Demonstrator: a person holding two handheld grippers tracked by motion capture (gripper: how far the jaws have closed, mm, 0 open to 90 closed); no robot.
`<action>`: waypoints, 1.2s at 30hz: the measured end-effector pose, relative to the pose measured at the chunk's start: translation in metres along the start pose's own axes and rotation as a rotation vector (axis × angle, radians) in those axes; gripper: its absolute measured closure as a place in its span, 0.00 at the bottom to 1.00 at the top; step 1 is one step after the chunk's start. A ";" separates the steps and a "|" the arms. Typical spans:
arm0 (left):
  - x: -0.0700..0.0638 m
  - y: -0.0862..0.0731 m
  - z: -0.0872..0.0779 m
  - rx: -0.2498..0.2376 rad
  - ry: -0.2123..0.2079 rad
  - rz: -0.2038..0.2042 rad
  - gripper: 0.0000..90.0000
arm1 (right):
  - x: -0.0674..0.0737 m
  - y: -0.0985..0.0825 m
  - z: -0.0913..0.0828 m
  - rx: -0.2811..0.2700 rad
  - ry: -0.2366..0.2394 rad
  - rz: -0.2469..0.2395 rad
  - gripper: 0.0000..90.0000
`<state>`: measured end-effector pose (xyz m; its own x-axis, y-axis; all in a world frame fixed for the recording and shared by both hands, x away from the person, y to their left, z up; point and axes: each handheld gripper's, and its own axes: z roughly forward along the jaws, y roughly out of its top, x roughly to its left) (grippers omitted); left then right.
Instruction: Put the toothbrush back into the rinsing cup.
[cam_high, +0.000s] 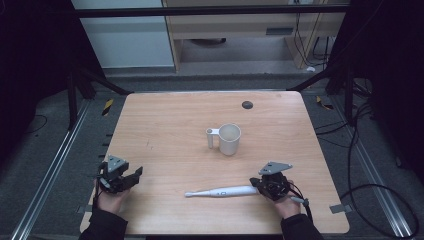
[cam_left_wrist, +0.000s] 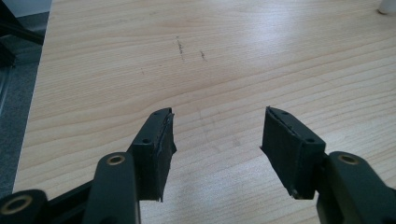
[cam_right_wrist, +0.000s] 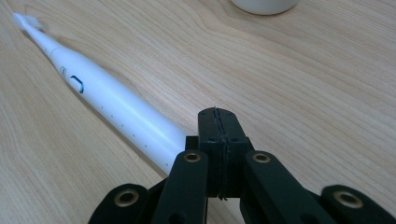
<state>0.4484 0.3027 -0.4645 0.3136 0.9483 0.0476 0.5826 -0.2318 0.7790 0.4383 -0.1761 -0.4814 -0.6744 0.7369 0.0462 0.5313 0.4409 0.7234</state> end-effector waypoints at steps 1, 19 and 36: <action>0.000 0.000 0.000 0.001 0.001 0.001 0.47 | 0.000 -0.001 -0.001 0.002 0.001 0.000 1.00; -0.001 -0.001 0.000 0.017 0.009 0.015 0.47 | 0.011 -0.011 -0.008 0.026 0.039 -0.003 1.00; -0.002 -0.001 -0.001 0.023 0.007 0.015 0.46 | 0.021 -0.016 -0.011 0.032 0.060 -0.002 1.00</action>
<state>0.4463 0.3015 -0.4651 0.3171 0.9462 0.0639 0.5946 -0.2508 0.7639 0.4094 -0.1732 -0.4844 -0.7045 0.7044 0.0864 0.5453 0.4595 0.7010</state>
